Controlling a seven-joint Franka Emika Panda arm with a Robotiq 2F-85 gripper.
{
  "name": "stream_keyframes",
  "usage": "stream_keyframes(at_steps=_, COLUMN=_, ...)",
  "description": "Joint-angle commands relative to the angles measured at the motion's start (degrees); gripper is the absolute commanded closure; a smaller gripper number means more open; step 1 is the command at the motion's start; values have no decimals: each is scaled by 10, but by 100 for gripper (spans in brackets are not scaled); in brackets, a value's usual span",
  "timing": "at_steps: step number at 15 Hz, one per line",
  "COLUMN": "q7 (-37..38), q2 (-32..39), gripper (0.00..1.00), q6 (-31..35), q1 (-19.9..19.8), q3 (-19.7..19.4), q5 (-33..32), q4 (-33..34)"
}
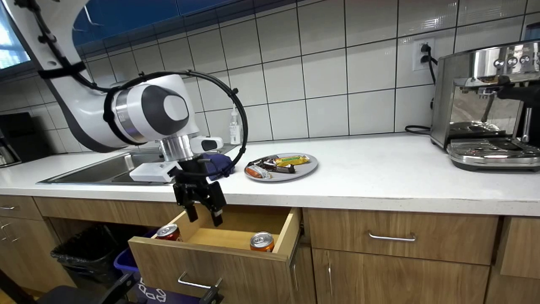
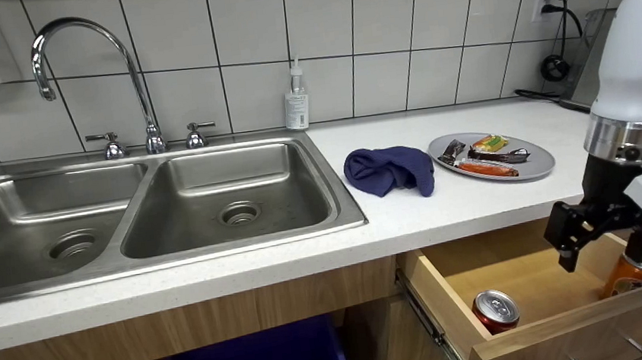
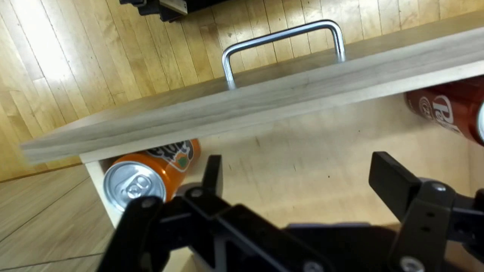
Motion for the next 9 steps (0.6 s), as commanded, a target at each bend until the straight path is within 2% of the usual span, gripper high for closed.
stream_keyframes(at_steps=1, q7=-10, q2=-81, gripper=0, q6=-46, q1=-39, q3=37, q5=0, q4=-15)
stream_keyframes(at_steps=9, q7=-20, q2=-139, gripper=0, q6=-126, q1=-86, q3=96, q5=2, q4=22)
